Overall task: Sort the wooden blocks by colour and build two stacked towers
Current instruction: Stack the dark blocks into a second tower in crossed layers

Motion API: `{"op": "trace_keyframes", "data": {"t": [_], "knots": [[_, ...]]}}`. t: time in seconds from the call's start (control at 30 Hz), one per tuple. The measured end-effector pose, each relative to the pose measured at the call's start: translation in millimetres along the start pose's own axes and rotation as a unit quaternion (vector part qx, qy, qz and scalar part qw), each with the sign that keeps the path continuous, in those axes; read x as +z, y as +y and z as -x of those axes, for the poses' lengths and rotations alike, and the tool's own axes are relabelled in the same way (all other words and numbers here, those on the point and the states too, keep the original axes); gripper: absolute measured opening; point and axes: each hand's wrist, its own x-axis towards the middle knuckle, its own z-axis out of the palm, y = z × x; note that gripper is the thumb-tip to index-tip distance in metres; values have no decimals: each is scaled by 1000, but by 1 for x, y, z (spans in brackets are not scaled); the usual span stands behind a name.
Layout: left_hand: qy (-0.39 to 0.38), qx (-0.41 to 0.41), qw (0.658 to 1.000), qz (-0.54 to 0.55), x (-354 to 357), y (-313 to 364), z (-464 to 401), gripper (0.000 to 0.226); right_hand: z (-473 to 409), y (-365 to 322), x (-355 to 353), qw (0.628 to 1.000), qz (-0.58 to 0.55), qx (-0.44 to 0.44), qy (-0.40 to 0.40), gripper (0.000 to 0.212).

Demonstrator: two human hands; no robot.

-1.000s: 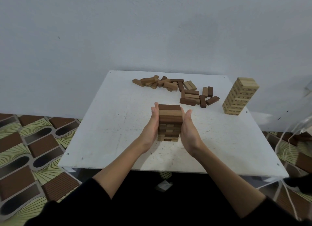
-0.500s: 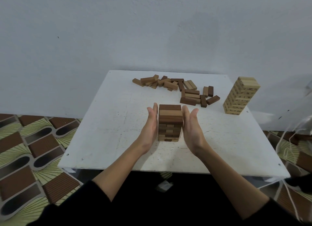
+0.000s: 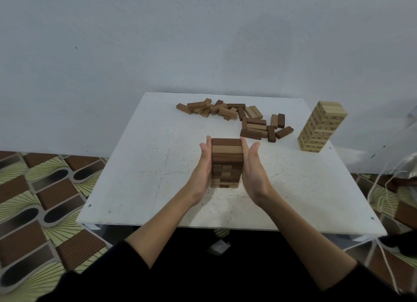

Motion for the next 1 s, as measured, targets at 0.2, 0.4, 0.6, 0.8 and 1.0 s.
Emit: {"op": "trace_keyframes", "data": {"t": [0.2,0.4,0.6,0.8,1.0], "knots": [[-5,-3,1000,-26,-8,0,4,115,-2,6,-8,999,34,-11,-24,71],[-49,40,977,-203,-50,19,-10,123,-12,-19,-47,972,204,-72,-92,101],[-63,39,959,-273,-46,20,-22,113,-23,-24,-46,944,285,-82,-141,112],[-53,56,967,-243,-42,15,-25,110,-26,-20,-44,953,269,-78,-117,114],[-40,57,969,-238,-40,15,-25,109,-27,-18,-43,954,269,-74,-110,112]]}}
